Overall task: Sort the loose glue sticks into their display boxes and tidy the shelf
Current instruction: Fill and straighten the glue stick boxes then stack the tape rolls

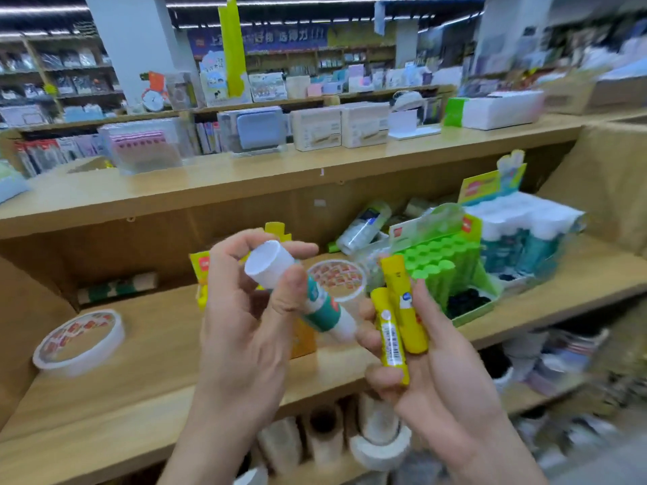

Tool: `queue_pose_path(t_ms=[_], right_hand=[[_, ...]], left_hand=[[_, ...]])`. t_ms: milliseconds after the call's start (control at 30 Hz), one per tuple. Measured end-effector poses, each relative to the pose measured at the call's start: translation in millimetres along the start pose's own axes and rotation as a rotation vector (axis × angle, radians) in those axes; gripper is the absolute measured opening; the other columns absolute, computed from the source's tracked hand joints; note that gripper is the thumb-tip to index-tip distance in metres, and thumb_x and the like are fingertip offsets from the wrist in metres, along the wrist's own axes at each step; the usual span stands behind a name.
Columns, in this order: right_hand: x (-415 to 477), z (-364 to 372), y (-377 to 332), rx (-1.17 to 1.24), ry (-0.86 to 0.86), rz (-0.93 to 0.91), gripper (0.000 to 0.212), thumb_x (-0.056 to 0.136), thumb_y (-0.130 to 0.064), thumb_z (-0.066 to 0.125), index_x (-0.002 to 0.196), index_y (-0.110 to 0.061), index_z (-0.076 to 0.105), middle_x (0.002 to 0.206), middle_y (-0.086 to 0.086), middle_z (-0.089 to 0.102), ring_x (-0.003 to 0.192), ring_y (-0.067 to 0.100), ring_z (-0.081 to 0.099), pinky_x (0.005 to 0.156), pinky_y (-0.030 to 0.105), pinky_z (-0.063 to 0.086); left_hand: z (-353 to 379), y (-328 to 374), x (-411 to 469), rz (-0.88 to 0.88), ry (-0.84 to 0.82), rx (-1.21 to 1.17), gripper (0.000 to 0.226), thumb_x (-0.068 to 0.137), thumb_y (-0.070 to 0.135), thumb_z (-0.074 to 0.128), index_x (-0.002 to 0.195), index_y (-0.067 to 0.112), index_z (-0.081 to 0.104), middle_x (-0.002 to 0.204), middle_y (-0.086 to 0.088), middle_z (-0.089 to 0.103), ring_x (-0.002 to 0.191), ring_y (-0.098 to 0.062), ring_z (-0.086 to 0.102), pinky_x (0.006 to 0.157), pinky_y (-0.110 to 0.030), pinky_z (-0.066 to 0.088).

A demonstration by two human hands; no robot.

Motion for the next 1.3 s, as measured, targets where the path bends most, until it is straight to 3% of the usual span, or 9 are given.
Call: queue_pose_path(t_ms=[133,267,400,467,733,867,1033,1167,1300], right_hand=[[-12,-46,-54,0.095,-0.127,-0.051,0.040,0.087,-0.032,0.056,0.127,-0.032,0.061,0.086,0.006,0.061,0.066,0.016,0.056,0.050,0.024,0.045],[-25,-91,-114,0.175,-0.308,-0.003,0.053,0.092,-0.014,0.061,0.141,-0.025,0.045,0.102,0.012,0.064,0.088,0.023,0.060,0.074,0.028,0.048],[-33,-140,-166,0.055,-0.127,-0.129,0.072,0.042,-0.012,0.090,0.111,-0.021,0.071,0.084,0.007,0.064,0.067,0.017,0.061,0.048,0.021,0.044],[-34,-156,-185,0.044,-0.100,-0.154,0.071,0.037,-0.011,0.092,0.104,-0.019,0.073,0.084,0.007,0.065,0.066,0.015,0.062,0.046,0.021,0.046],[-21,-180,-228,-0.066,-0.205,-0.119,0.077,0.045,-0.015,0.092,0.119,-0.017,0.068,0.083,0.007,0.055,0.056,0.010,0.050,0.044,0.016,0.041],[-13,-173,-236,-0.179,-0.327,-0.073,0.072,0.053,-0.017,0.090,0.121,-0.015,0.066,0.079,0.006,0.058,0.053,0.013,0.050,0.041,0.017,0.042],[4,-184,-249,-0.342,-0.171,-0.216,0.066,0.045,-0.029,0.093,0.106,-0.015,0.074,0.085,0.009,0.064,0.063,0.013,0.052,0.044,0.019,0.041],[8,-192,-288,-0.440,-0.025,-0.451,0.054,0.046,-0.033,0.090,0.096,-0.017,0.076,0.080,0.006,0.059,0.062,0.013,0.048,0.043,0.018,0.036],[15,-192,-314,-0.601,0.097,-0.589,0.031,0.056,-0.030,0.078,0.086,-0.021,0.076,0.074,0.007,0.055,0.055,0.021,0.054,0.042,0.018,0.036]], left_hand=[[56,-13,1,-0.148,0.084,-0.273,0.033,0.081,0.045,0.067,0.102,0.024,0.052,0.100,-0.007,0.069,0.088,-0.022,0.067,0.067,-0.024,0.052],[126,-30,-4,-0.306,0.169,-0.539,0.034,0.062,0.024,0.088,0.085,0.025,0.063,0.094,-0.006,0.064,0.084,-0.017,0.067,0.065,-0.023,0.055],[207,-41,-24,-0.454,0.149,-0.637,0.020,0.069,0.001,0.064,0.072,0.020,0.060,0.091,-0.006,0.061,0.082,-0.019,0.067,0.060,-0.023,0.055],[241,-49,-35,-0.502,0.133,-0.645,0.023,0.062,-0.002,0.070,0.069,0.019,0.062,0.086,-0.003,0.060,0.078,-0.017,0.067,0.060,-0.025,0.056],[299,-56,-31,-0.418,-0.356,-0.145,0.038,0.081,0.038,0.060,0.119,0.036,0.062,0.114,0.002,0.068,0.097,-0.018,0.065,0.083,-0.031,0.054],[301,-55,-16,-0.353,-0.488,0.062,0.032,0.086,0.048,0.054,0.116,0.039,0.061,0.107,0.011,0.069,0.095,-0.001,0.062,0.078,-0.016,0.046],[286,-55,16,-0.221,-0.354,0.243,0.033,0.075,0.047,0.068,0.107,0.037,0.064,0.102,0.012,0.070,0.096,-0.014,0.065,0.082,-0.038,0.055],[273,-55,45,-0.194,-0.141,0.148,0.054,0.077,0.016,0.079,0.120,0.037,0.052,0.099,0.015,0.066,0.093,-0.011,0.065,0.076,-0.024,0.056],[275,-56,54,-0.084,-0.118,0.386,0.076,0.075,0.008,0.080,0.131,0.041,0.040,0.103,0.024,0.058,0.087,-0.003,0.066,0.073,-0.022,0.056]])
Point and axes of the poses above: each hand's wrist, its own x-axis towards the middle knuckle, its own z-axis out of the palm, y = z × x, the point moved 6 cm from there along x, towards the middle knuckle
